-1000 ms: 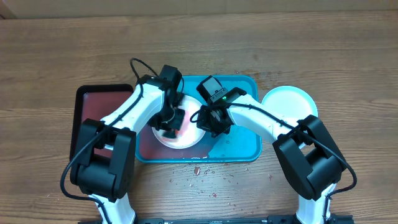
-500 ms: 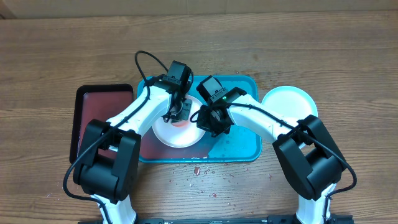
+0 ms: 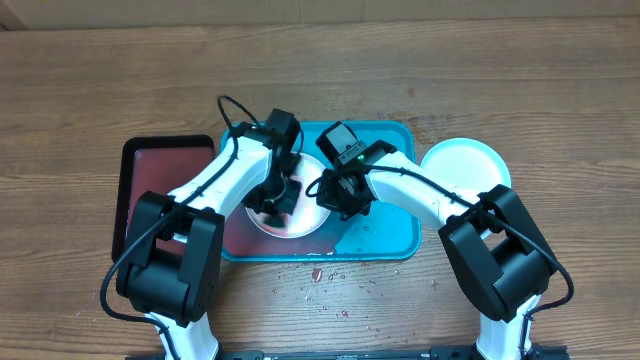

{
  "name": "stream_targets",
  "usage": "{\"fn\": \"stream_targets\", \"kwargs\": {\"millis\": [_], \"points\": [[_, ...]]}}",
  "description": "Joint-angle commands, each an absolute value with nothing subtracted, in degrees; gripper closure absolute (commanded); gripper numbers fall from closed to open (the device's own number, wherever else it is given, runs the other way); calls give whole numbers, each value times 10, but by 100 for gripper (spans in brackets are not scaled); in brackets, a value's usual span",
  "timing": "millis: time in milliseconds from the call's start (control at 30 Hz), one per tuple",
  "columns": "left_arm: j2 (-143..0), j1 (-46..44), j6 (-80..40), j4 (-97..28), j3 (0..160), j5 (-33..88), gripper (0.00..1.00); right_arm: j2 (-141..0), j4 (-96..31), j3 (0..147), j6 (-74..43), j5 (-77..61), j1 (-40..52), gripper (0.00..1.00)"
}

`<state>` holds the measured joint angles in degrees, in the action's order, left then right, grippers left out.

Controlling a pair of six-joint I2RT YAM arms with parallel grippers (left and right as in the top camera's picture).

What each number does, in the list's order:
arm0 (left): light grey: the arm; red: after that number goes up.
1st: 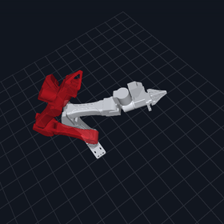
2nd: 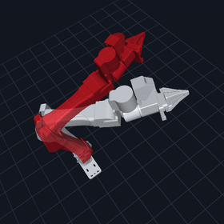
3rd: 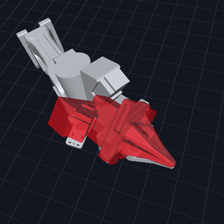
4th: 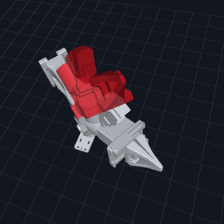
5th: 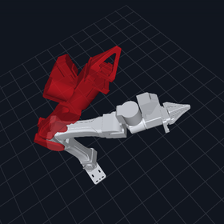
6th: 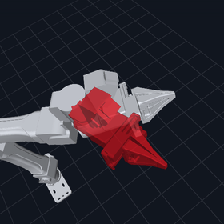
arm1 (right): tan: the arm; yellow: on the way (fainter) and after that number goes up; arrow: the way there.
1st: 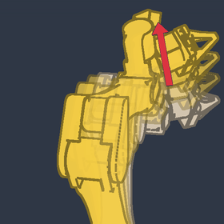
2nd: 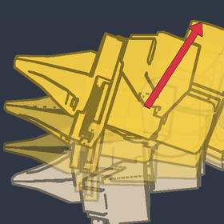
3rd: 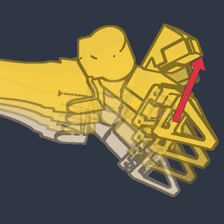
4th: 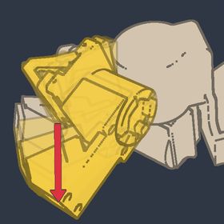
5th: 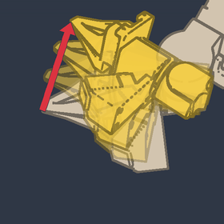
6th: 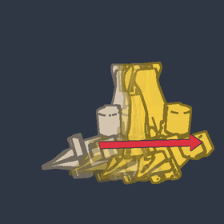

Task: Clean dirty plates on tray and stack at the side
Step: 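Scrub the white plate with the sponge while right gripper holds it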

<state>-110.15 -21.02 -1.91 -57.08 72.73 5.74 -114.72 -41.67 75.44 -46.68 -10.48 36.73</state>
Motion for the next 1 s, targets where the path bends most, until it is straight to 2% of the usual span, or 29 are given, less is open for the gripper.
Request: {"fn": "stream_targets", "kwargs": {"millis": [0, 133, 300, 400, 533, 667, 800, 967], "points": [[-1103, -215, 112, -556, 725, 274, 96, -1161, -421, 758, -465, -89, 362, 96], [-1103, -214, 53, -481, 725, 222, 96, -1161, -421, 758, -465, -91, 362, 96], [-1103, -213, -121, -386, 725, -29, 96, -1161, -422, 758, -465, -97, 362, 96], [-1103, -213, -190, -375, 725, -171, 96, -1161, -423, 758, -465, -97, 362, 96], [-1103, -214, -215, -406, 725, -244, 96, -1161, -423, 758, -465, -97, 362, 96], [-1103, -215, -201, -489, 725, -176, 96, -1161, -422, 758, -465, -96, 362, 96], [-1103, -215, -102, -585, 725, 23, 96, -1161, -421, 758, -465, -96, 362, 96], [-1103, -215, 5, -578, 725, 229, 96, -1161, -419, 758, -465, -97, 362, 96]]}}
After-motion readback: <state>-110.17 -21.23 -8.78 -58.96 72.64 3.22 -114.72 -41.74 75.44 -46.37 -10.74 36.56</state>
